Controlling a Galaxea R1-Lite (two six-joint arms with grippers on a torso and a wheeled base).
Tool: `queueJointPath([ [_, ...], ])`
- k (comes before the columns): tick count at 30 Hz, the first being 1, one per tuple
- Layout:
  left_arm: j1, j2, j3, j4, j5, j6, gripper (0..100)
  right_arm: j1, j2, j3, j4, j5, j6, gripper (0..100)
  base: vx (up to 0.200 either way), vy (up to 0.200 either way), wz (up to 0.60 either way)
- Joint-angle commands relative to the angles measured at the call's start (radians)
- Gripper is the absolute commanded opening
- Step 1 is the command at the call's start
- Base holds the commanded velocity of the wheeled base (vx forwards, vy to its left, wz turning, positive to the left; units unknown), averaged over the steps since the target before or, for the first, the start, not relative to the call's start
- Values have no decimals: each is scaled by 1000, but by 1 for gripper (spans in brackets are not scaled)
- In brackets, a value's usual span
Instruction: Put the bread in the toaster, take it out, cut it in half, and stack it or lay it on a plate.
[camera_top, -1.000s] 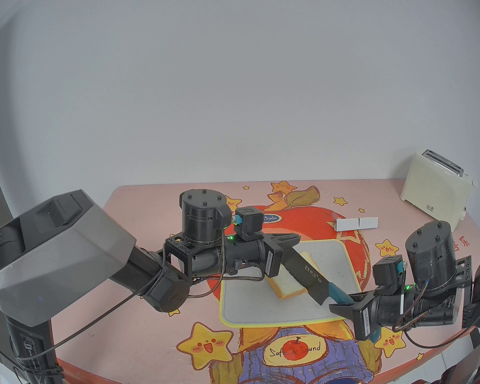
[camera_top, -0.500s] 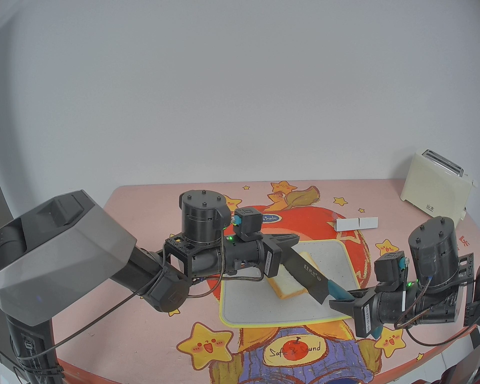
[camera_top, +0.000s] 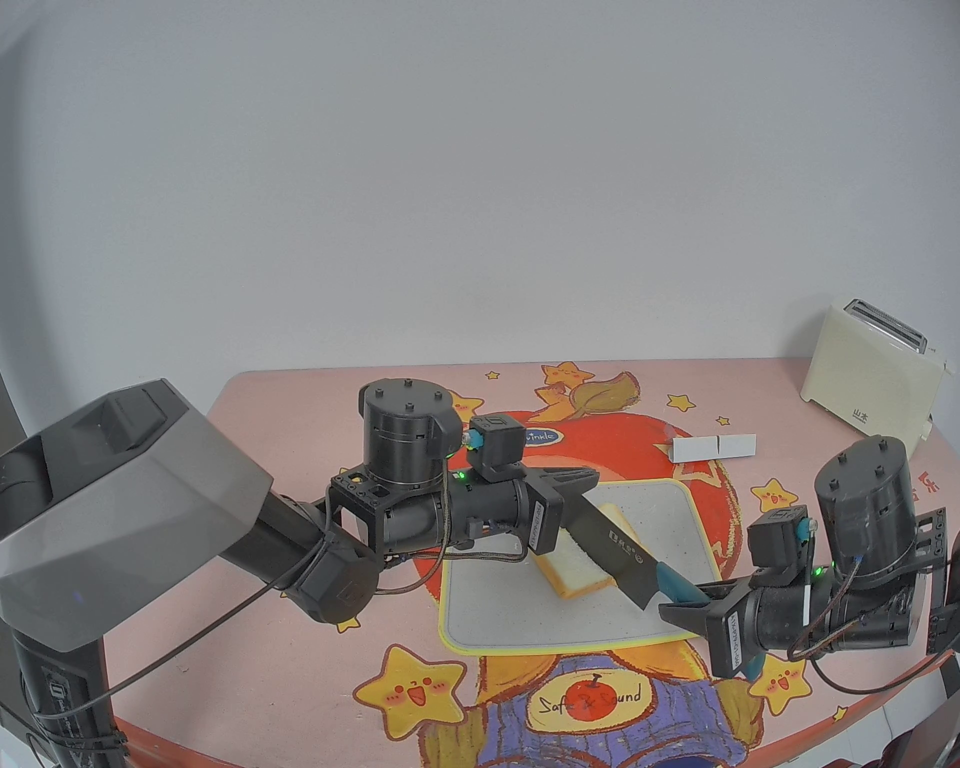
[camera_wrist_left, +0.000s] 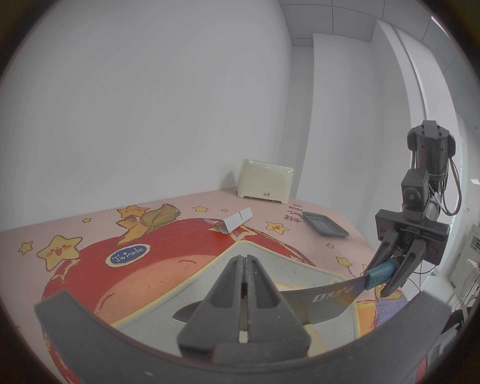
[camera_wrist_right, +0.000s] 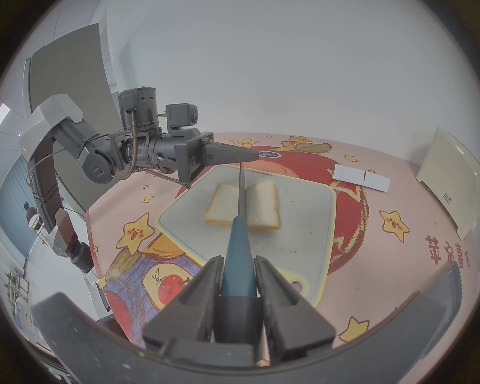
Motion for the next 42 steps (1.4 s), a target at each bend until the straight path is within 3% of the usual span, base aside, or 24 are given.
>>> queueJointPath([
  [1, -1, -6, -3, -3, 0, -1, 0, 1, 5, 3, 3, 1, 0, 0, 0, 0, 0],
  [42, -3, -18, -3, -3, 2, -1, 0, -1, 9, 6, 3, 2, 2, 0, 0, 0, 0],
])
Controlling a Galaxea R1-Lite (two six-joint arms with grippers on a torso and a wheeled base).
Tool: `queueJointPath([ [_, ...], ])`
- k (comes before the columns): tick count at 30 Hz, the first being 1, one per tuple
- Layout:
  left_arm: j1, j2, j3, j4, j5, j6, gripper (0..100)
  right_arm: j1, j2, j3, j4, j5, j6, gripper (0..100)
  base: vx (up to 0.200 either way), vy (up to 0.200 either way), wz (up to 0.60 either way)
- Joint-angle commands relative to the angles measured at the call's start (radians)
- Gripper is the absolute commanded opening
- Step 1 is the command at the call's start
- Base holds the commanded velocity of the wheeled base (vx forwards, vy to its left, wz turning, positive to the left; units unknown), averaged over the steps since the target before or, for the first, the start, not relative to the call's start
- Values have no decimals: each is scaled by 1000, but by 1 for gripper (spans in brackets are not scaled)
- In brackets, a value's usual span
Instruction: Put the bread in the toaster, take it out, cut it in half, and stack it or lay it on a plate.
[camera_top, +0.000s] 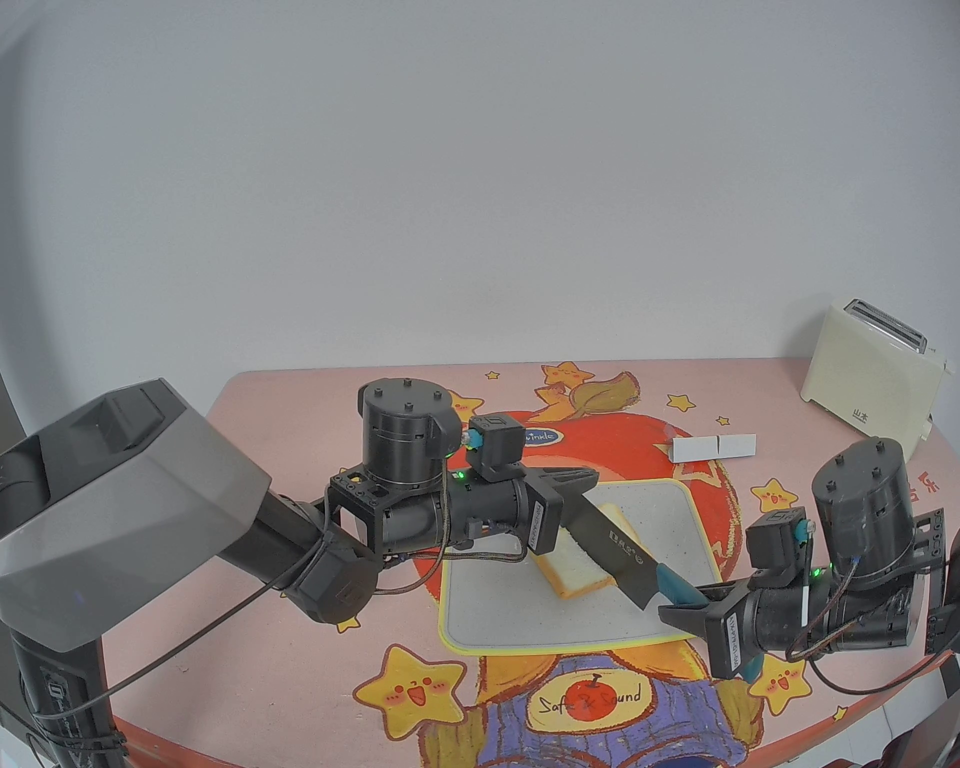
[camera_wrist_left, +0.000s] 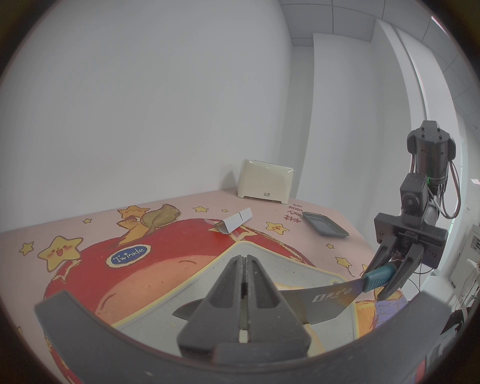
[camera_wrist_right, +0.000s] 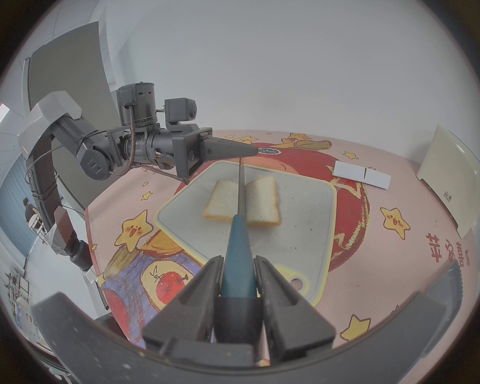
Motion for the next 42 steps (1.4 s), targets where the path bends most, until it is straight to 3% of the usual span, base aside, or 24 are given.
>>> queueJointPath([
  [1, -2, -13, -1, -5, 0, 0, 0, 0, 5, 3, 1, -1, -1, 0, 0, 0, 0],
  [42, 2, -10, 3, 1, 6, 0, 0, 2, 15, 6, -1, 4, 0, 0, 0, 0, 0],
])
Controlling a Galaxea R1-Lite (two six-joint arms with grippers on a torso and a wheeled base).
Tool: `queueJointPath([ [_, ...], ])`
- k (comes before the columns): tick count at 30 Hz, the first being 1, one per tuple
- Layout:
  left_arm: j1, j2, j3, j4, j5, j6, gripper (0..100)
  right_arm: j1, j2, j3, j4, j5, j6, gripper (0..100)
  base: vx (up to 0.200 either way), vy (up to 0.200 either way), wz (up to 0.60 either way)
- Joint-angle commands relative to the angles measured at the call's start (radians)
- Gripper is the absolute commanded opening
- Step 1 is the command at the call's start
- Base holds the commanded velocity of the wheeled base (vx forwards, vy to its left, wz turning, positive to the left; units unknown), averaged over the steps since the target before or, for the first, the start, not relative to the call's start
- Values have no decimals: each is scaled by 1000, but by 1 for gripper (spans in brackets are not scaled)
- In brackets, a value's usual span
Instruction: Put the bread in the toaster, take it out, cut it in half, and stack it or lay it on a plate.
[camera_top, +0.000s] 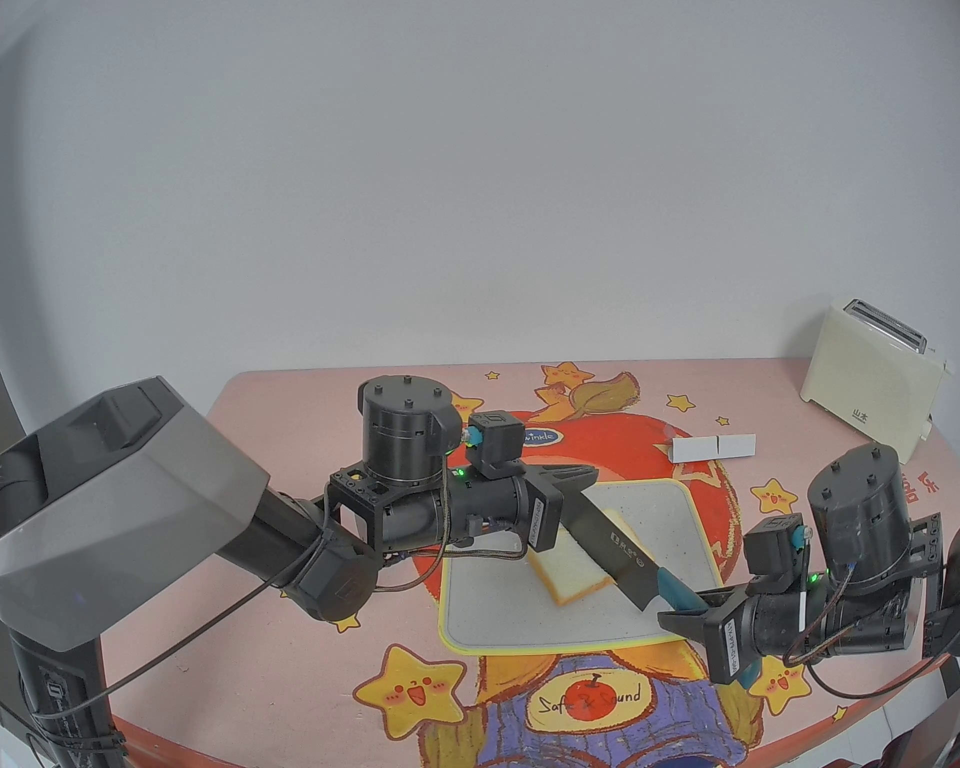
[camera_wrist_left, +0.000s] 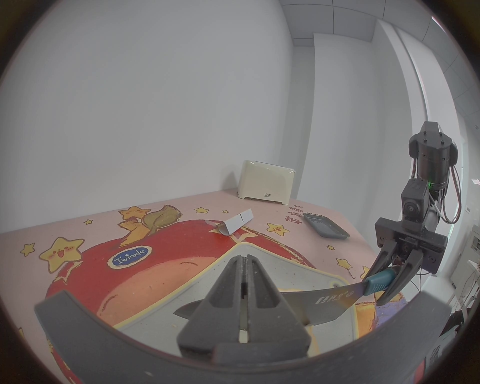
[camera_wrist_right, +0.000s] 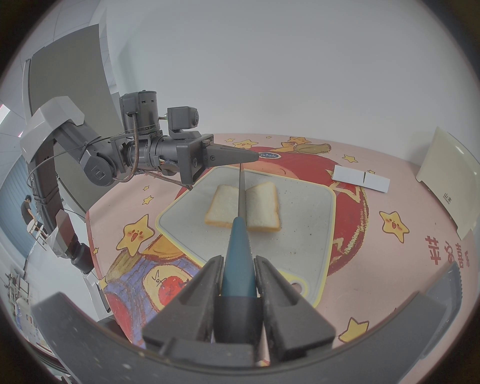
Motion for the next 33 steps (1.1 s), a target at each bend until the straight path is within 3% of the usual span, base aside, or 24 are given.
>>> queueJointPath([
  [1, 1, -8, 7, -10, 0, -1, 0, 1, 7, 0, -1, 1, 0, 0, 0, 0, 0],
  [28, 4, 13, -7, -16, 0, -1, 0, -2, -16, -24, -15, -2, 2, 0, 0, 0, 0],
  [33, 9, -64, -23, -14, 2, -21, 0, -3, -18, -24, -15, -2, 2, 0, 0, 0, 0],
])
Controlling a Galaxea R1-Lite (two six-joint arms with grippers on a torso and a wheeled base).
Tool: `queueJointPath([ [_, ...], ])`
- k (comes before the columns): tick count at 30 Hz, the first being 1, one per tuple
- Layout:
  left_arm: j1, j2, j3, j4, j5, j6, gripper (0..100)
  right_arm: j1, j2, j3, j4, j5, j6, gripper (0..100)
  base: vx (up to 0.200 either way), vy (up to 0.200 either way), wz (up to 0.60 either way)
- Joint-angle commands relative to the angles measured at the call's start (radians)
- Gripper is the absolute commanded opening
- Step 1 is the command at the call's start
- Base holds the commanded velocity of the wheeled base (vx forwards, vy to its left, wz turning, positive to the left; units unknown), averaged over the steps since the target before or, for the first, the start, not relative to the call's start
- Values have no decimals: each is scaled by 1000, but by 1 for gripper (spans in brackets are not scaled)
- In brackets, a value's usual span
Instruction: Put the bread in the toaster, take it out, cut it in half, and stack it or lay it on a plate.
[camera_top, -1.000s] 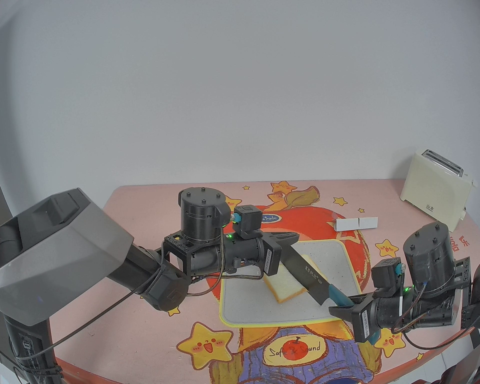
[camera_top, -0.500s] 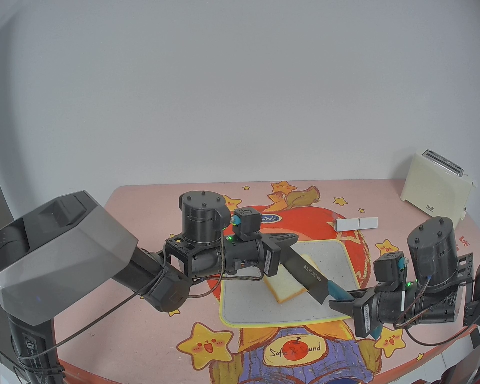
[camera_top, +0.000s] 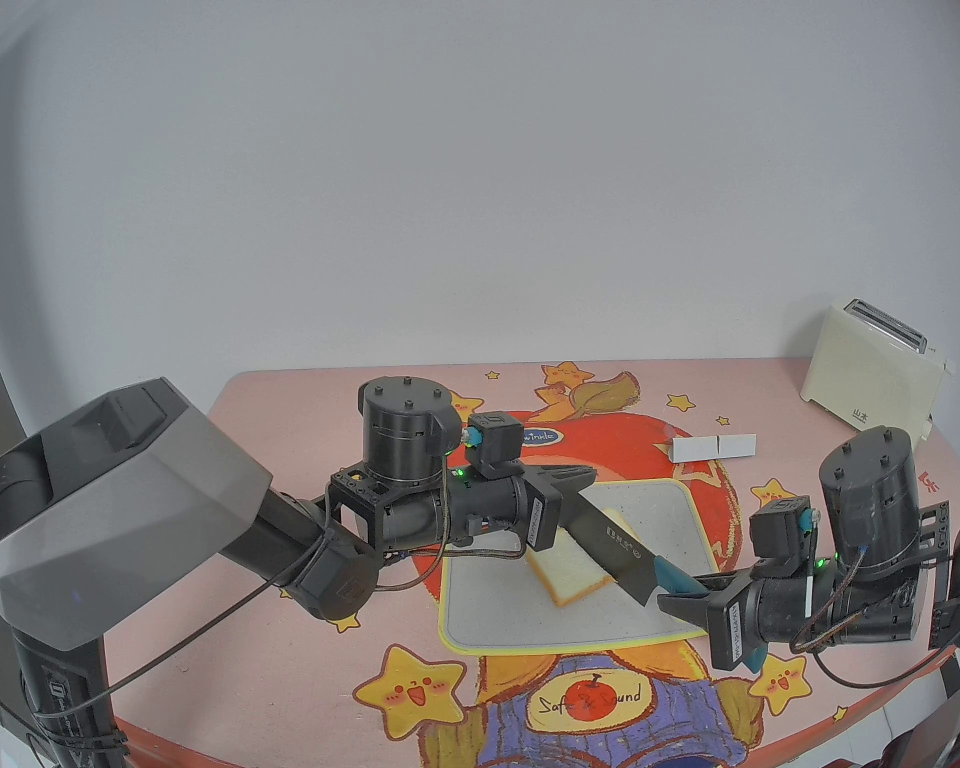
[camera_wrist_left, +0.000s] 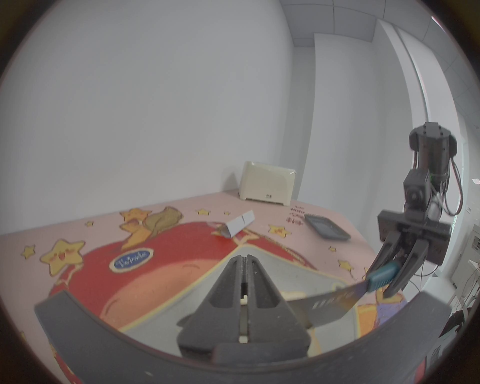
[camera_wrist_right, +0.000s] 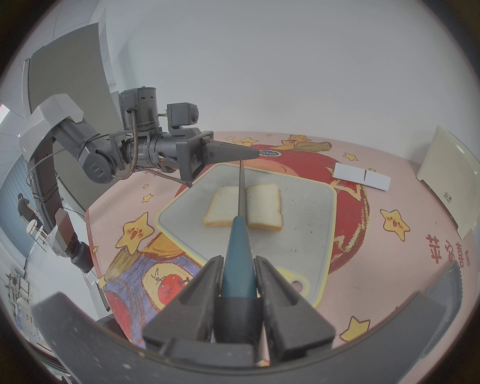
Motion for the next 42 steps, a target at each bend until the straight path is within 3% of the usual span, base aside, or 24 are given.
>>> queueJointPath([
  [1, 4, -72, -7, -7, 1, -16, 0, 1, 0, 2, 1, 1, 0, 0, 0, 0, 0],
  [10, 41, -222, 23, -6, 11, -20, 0, 2, 3, 4, 1, 0, -1, 0, 0, 0, 0],
  [12, 64, -262, 52, -6, 35, -19, 0, 2, 3, 4, 1, -2, -1, 0, 0, 0, 0],
  [14, 105, -351, 139, -7, 77, -14, 0, 2, 3, 2, 1, -2, -1, 0, 0, 0, 0],
  [21, 203, -475, 313, -9, 86, -13, 0, 5, 3, -1, 1, -3, -1, 0, 0, 0, 0],
  [25, 263, -535, 451, -18, 89, -13, 0, 7, 1, 4, -61, -8, -3, 0, 0, 0, 0],
  [30, 312, -543, 535, -118, 89, -13, 0, 7, 3, 13, -111, -13, -3, 0, 0, 0, 0],
  [40, 323, -543, 596, -211, 123, -13, 0, 7, 0, 4, -113, -53, -3, 0, 0, 0, 0],
  [42, 325, -546, 615, -214, 127, -13, 0, 7, -2, 2, -113, -83, -3, 0, 0, 0, 0],
])
